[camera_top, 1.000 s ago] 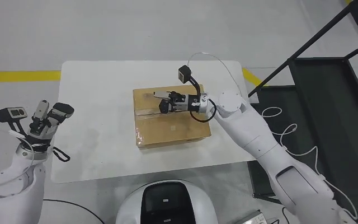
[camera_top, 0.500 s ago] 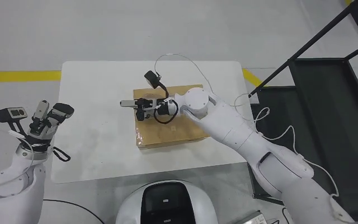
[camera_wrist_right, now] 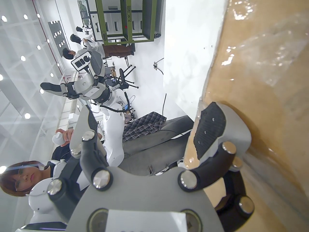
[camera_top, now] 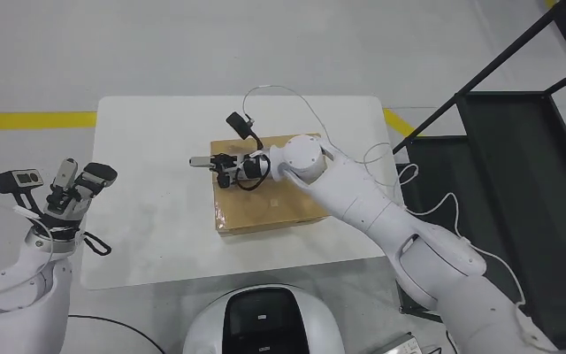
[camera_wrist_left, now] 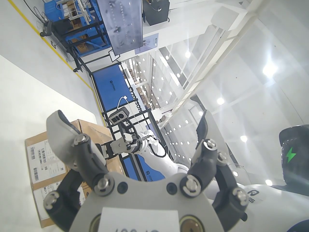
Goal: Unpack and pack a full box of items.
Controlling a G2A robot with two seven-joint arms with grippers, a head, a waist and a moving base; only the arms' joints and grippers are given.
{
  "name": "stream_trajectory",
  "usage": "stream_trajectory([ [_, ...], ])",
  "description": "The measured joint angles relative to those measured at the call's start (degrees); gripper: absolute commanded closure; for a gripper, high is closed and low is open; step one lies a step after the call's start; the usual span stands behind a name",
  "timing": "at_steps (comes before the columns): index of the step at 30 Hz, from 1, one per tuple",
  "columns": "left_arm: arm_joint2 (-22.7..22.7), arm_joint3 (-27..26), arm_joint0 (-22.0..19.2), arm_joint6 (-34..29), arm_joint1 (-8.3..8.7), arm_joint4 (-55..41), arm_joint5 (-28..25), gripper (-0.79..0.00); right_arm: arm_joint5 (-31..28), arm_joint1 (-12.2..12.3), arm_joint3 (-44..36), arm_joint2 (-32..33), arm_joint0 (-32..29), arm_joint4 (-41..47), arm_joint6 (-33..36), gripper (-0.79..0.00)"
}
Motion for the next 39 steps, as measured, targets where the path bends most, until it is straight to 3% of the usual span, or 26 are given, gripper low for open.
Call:
stream_trajectory([
  [9, 0.0, 0.0, 0.0, 0.0, 0.0, 0.0, 0.0, -0.785, 5.19, 3.58, -5.26, 6.85, -5.6, -3.97, -0.97, -0.785],
  [25, 0.0, 0.0, 0.0, 0.0, 0.0, 0.0, 0.0, -0.785, 15.44, 11.59, -24.25, 25.34, -23.07, -13.96, -3.16, -0.785],
  [39, 0.0, 0.0, 0.0, 0.0, 0.0, 0.0, 0.0, -0.785, 18.14, 14.72, -28.3, 38.1, -32.23, -16.56, -6.44, -0.785],
])
